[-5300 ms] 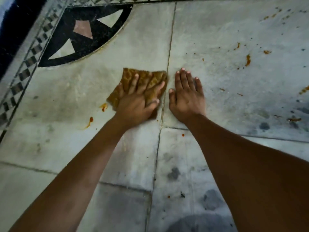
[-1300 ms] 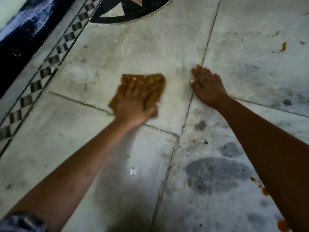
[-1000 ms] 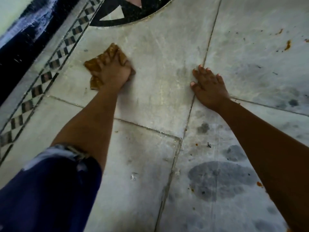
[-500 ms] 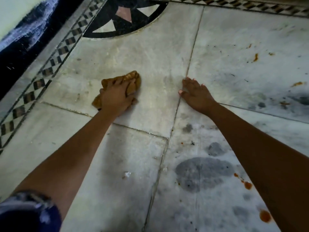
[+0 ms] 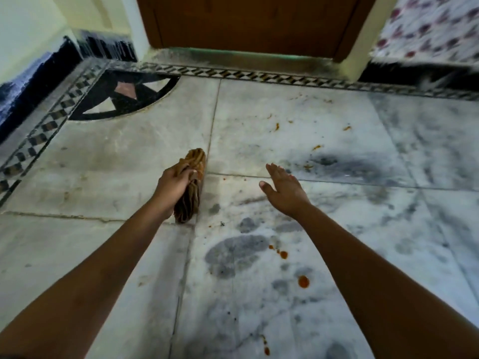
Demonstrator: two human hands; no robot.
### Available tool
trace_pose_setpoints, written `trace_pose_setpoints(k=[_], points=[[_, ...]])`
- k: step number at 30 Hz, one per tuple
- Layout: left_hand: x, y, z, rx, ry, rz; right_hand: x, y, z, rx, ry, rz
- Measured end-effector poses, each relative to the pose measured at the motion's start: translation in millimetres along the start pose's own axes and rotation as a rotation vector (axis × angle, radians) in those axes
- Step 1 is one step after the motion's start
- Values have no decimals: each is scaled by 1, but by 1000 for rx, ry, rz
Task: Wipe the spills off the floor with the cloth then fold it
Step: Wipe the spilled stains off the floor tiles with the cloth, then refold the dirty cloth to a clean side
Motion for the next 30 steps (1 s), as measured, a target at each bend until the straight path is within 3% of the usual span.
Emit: trace_pose_setpoints(k=[2,6,15,24,30], points=[[24,-8,17,-49,55,145,12,23,12,25,-7,18],[71,-25,41,-71,92,217,33,65,22,60,19,74],[134,-65,59,-13,80,116,79,99,18,29,106,236],[129,-88,59,49,153,179,98,71,3,26,120,39],[111,-98,70,75,268,327,34,62,12,71,237,-370]])
Point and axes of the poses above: each hand's wrist, its own z-axis away from the middle knuckle, its own y-axis out of the back of the hand, x = y × z, the point moved 2 cm from there along -z, towards the middle knuckle, and after that the axes turned 6 degrees about x, right-handed, at the moved point
